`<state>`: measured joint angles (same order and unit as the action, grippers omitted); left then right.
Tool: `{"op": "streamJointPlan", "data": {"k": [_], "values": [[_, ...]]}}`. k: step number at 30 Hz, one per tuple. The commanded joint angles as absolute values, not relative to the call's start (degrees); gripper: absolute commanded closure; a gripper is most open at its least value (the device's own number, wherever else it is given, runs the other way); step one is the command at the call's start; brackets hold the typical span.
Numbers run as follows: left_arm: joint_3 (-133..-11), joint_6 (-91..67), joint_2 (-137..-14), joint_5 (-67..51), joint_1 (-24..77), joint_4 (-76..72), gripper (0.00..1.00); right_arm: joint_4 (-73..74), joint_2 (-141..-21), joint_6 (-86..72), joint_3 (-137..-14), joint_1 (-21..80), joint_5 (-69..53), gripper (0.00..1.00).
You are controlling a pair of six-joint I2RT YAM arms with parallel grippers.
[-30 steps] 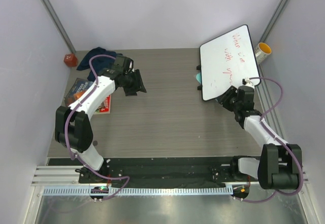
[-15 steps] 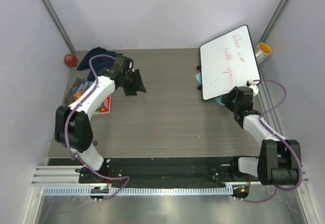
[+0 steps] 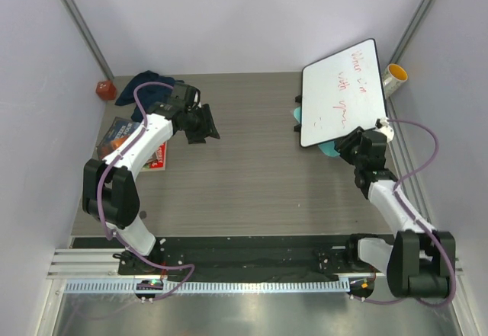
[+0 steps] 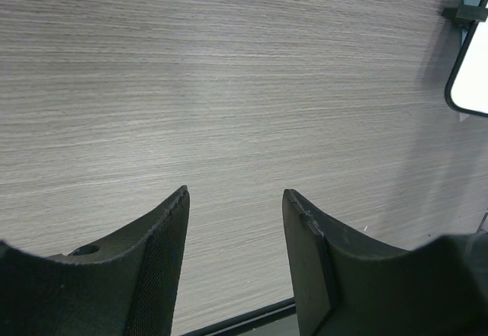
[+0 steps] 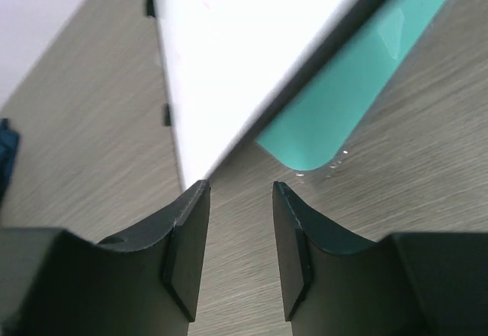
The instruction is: Fold and stack the t-shirts
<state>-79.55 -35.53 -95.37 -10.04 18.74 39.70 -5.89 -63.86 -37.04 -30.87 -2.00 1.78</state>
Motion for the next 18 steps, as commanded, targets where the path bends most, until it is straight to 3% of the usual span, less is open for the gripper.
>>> {"op": "streamJointPlan", "data": {"k": [1,13,18], "values": [[-79.8,-35.5,-94.2,-10.6,18.5,38.6,0.47,-2.5,-55.9,-36.0,-31.6,-2.2,1.8,0.55],[-79.9,-34.7,-93.2,-9.8,18.5,39.0,0.47,-3.5,-65.4,-38.4,-37.3,-2.2,5.1,0.48],[-80.0,-34.7,-93.4,-9.9,18.5,39.0,0.47,-9.0,-63.7,-37.7,-34.9,-2.3,8.3,0.48]]}}
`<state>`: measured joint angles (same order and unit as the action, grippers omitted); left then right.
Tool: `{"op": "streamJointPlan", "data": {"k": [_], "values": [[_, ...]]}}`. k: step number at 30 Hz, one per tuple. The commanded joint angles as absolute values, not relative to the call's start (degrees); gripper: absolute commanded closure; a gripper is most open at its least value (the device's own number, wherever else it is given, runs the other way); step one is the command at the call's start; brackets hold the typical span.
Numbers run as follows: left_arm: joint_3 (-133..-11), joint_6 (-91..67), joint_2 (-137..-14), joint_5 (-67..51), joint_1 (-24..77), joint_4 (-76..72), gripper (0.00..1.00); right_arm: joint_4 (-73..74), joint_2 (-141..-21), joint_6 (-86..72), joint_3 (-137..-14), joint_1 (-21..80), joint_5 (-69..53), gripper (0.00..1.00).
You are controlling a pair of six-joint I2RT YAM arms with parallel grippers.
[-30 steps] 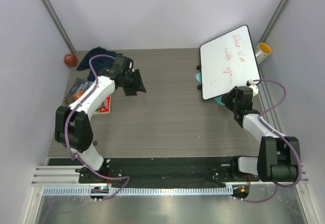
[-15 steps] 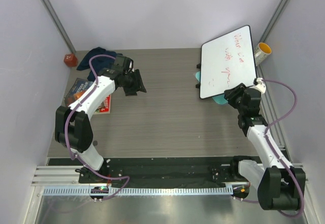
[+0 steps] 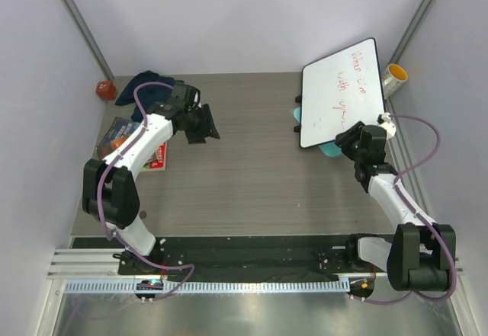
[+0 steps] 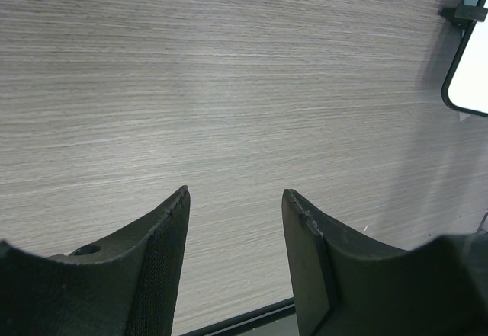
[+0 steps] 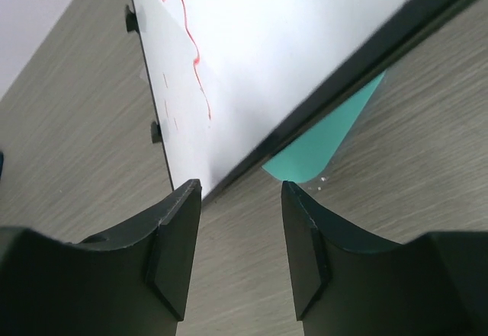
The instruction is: Fold and stack the t-shirts
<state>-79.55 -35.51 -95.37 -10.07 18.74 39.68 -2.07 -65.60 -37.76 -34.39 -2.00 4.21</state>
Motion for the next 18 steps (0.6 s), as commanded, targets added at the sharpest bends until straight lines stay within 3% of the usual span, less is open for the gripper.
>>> {"op": "streamJointPlan", "data": {"k": [1,10,16,18], "values": [[-80.0,-34.7,-93.4,-9.8,18.5,39.1,0.48,-9.4,-63.9,-37.3,-35.2,-2.4,8.7,0.47],[-80.0,-34.5,-93.5,-9.8,18.5,39.2,0.48,-14.6,-74.0,-37.1,-39.4,-3.7,11.2,0.46],[-79.8,-34.5,-93.6,-9.7,18.5,39.2,0.48,-25.6,-83.4,-37.3,-40.5,-4.5,4.7,0.46],[-79.7,-34.6,-93.7,-9.7,18.5,39.2,0.48,-30.7,-85.2,-37.8,-40.6,-4.5,2.6,0.5]]}}
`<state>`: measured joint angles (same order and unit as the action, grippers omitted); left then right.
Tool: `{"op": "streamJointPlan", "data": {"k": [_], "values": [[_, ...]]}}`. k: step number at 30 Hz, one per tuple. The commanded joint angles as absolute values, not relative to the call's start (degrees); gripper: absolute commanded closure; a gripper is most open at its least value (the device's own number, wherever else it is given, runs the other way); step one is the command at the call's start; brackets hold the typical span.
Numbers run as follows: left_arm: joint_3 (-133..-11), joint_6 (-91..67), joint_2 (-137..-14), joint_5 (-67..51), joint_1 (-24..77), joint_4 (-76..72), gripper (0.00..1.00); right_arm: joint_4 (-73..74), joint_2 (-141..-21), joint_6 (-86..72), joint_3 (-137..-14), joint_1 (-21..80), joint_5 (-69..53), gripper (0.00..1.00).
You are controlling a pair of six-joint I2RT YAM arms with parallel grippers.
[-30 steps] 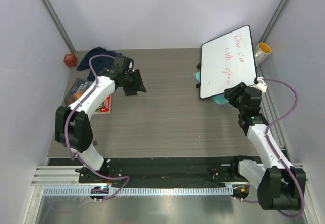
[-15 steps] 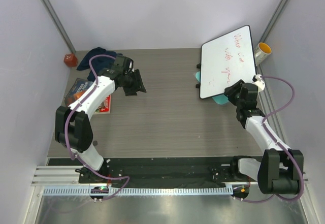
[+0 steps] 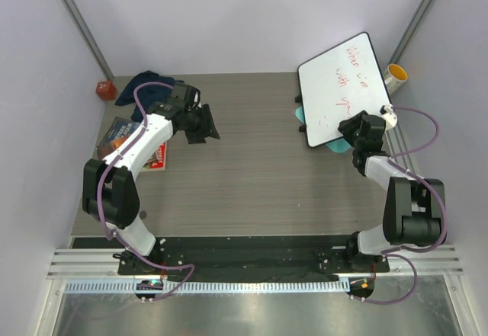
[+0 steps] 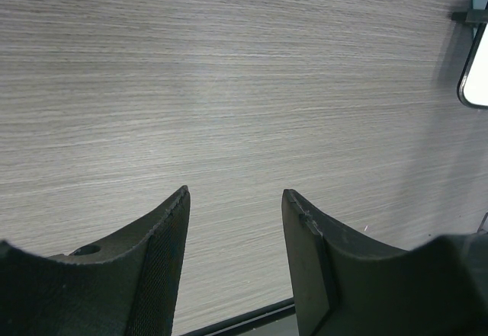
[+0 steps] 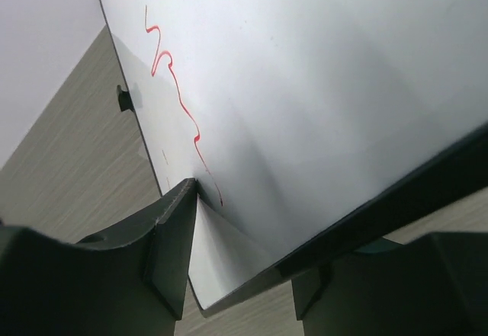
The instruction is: Fold and stack the t-shirts
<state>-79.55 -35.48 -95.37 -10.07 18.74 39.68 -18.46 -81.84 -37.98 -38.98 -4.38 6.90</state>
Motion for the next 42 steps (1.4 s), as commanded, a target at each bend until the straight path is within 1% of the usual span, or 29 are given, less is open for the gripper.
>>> {"op": "streamJointPlan", "data": {"k": [1,2,3,4,5,6,8,14,18,23,26,32,38,42], "values": [[-79.7,-34.5,-93.7,-9.6,18.5,39.2,0.47,-32.3,-86.9,-38.0,-40.7,-4.6,1.8,0.53],[-79.7,-34.5,-93.8,-9.6,18.5,39.2,0.47,-35.7,-87.6,-38.1,-40.5,-4.6,-1.1,0.59],[-79.7,-34.5,-93.9,-9.6,18.5,39.2,0.48,-37.5,-88.4,-38.8,-40.3,-4.7,-2.2,0.71],[-79.7,-34.5,-94.0,-9.6,18.5,39.2,0.48,-40.5,-89.6,-39.1,-40.3,-4.8,-3.5,0.75],[-79.7,-34.5,-94.0,-9.6,18.5,39.3,0.47,-41.7,-90.3,-39.3,-40.3,-5.1,-6.0,0.83],[-79.7,-34.5,-94.1,-9.6,18.5,39.3,0.48,-43.0,-91.0,-40.1,-40.3,-5.3,-7.2,0.93],[-79.8,-34.5,-94.3,-9.6,18.5,39.3,0.47,-45.3,-91.8,-40.7,-39.8,-5.7,-8.9,0.98],[-80.2,-34.6,-94.8,-9.7,18.5,39.3,0.48,-49.2,-92.7,-42.4,-38.3,-6.0,-19.1,0.99],[-80.0,-34.6,-94.7,-9.3,18.5,39.3,0.48,-46.7,-91.7,-42.2,-36.7,-6.0,-20.7,0.99],[-79.9,-34.5,-94.5,-9.1,18.5,39.3,0.48,-44.9,-87.3,-41.0,-31.5,-6.0,-17.0,0.99],[-80.0,-34.6,-94.7,-9.1,18.5,39.3,0.48,-45.0,-88.0,-41.0,-31.8,-5.9,-22.1,0.99],[-80.0,-34.5,-94.4,-8.7,18.5,39.5,0.48,-43.2,-88.6,-40.6,-32.8,-5.4,-27.5,0.99],[-80.3,-34.5,-94.6,-8.8,18.5,39.5,0.48,-40.3,-89.6,-37.4,-33.7,-0.5,-29.7,0.99],[-80.4,-34.4,-94.5,-8.5,18.5,39.5,0.48,-41.5,-92.1,-37.1,-34.2,3.9,-31.3,0.99]]}}
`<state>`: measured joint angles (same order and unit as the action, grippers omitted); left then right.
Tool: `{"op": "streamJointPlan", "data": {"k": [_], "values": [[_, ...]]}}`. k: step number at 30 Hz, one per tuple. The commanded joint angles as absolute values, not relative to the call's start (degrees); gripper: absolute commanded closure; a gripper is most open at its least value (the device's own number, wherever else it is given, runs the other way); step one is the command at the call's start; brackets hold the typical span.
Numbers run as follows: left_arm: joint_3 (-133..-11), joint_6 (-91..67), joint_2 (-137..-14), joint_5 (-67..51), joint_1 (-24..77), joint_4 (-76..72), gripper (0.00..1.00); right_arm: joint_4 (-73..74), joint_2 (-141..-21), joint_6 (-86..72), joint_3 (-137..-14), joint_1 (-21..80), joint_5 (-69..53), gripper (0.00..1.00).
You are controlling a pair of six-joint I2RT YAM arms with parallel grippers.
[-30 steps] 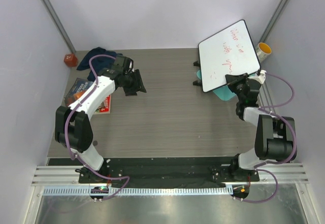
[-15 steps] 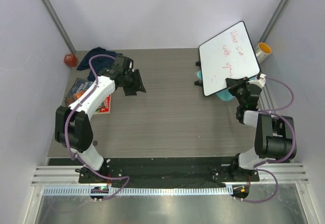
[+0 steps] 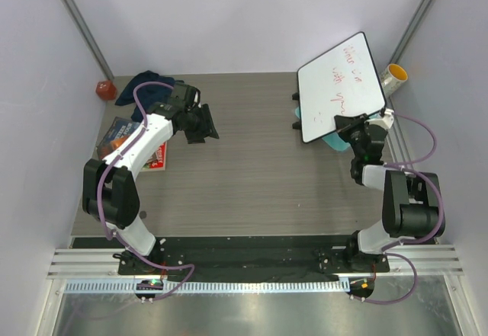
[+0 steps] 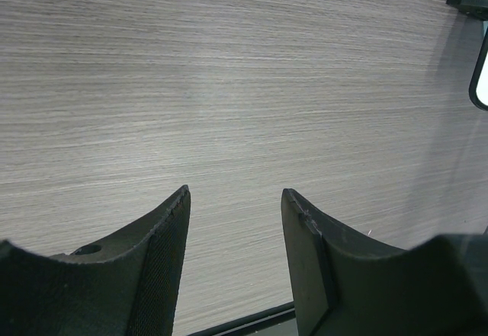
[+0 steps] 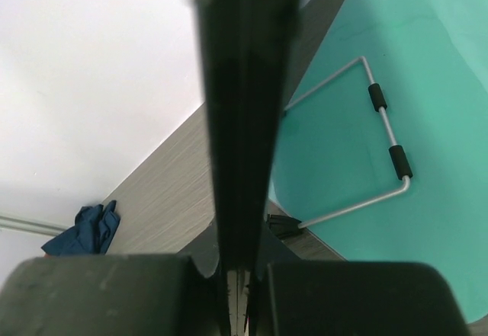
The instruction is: Fold and stack the t-shirts
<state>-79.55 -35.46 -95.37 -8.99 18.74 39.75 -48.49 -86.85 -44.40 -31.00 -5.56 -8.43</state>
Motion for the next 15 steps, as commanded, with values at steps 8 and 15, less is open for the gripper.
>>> {"op": "streamJointPlan", "data": {"k": [8,15], "values": [[-80.8,-34.2,-94.4,-8.1,18.5,40.0,0.48,-41.7,-94.8,-37.5,-36.0,10.0,-32.1,0.99],[-80.7,-34.2,-94.1,-8.1,18.5,40.0,0.48,-41.2,-93.6,-37.5,-34.7,13.3,-32.3,0.99]]}}
